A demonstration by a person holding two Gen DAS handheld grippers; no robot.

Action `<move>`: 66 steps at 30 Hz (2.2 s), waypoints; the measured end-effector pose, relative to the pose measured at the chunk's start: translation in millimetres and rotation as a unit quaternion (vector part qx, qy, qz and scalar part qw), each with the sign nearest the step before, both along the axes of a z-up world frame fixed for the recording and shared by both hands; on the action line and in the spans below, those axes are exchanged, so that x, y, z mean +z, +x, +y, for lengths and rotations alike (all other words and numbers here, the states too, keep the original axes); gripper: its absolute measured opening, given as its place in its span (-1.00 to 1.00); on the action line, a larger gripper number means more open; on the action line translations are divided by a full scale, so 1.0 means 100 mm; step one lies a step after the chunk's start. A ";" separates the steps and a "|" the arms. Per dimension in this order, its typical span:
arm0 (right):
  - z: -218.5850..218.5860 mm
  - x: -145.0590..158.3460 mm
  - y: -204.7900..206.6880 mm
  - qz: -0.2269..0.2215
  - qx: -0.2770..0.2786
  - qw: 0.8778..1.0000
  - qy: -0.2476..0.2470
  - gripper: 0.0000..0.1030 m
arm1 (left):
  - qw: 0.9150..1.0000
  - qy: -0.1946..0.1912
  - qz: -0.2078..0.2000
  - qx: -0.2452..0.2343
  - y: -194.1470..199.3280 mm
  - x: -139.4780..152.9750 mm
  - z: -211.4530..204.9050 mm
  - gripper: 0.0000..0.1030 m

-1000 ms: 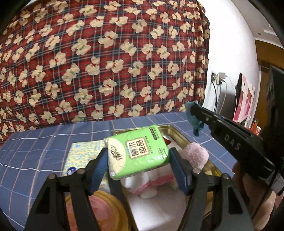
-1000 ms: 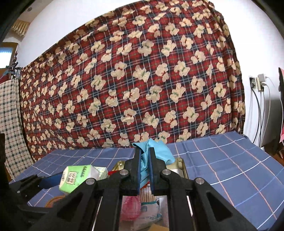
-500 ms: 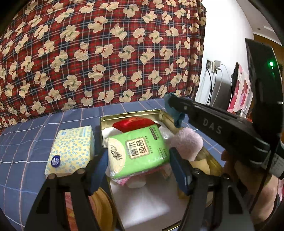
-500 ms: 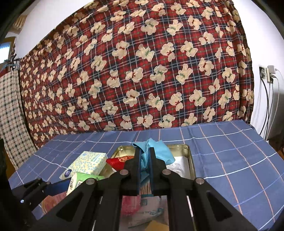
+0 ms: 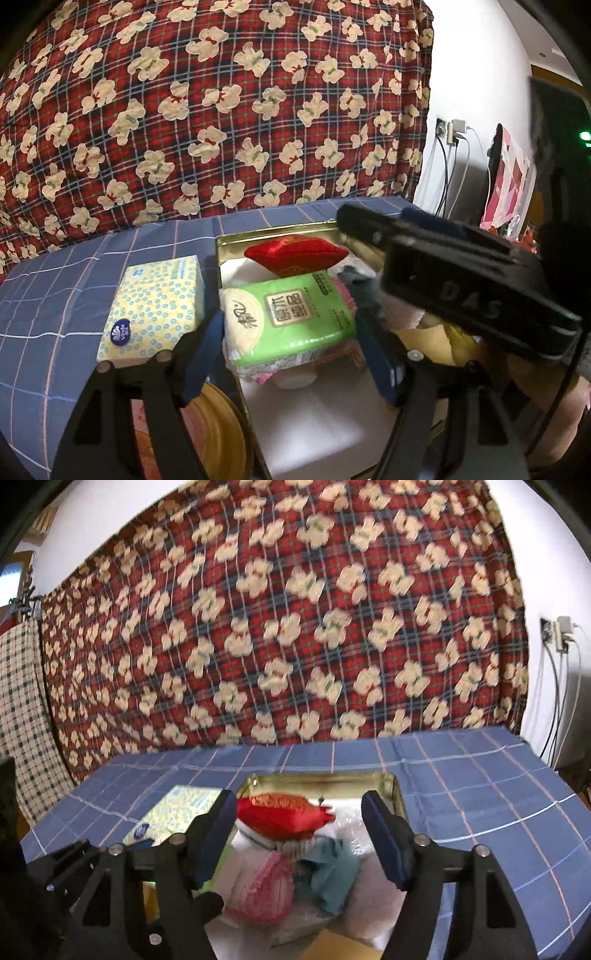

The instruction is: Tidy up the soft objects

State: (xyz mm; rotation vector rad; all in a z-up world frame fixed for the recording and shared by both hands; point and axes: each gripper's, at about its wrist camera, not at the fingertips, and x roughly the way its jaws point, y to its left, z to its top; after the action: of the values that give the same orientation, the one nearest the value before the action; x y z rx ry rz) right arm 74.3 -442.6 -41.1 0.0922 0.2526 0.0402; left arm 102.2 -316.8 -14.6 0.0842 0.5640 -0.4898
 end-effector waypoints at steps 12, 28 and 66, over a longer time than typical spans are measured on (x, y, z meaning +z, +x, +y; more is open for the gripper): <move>-0.01 0.06 -0.19 -0.022 -0.013 1.000 0.004 0.47 | 0.999 -0.017 -0.046 0.015 -0.17 0.17 0.12 0.97; 0.06 0.08 -0.38 -0.044 -0.013 0.999 0.010 0.52 | 0.997 -0.037 -0.061 0.042 -0.24 0.23 0.37 0.98; 0.13 0.10 -0.61 -0.068 -0.020 0.997 0.013 0.64 | 0.995 -0.061 -0.059 0.059 -0.27 0.24 0.62 0.99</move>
State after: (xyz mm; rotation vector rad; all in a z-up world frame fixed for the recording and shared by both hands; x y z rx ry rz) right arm 13.4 -429.9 -30.7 0.1200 0.1134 0.0091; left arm 75.6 -254.4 9.3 -0.0363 0.4191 -0.4004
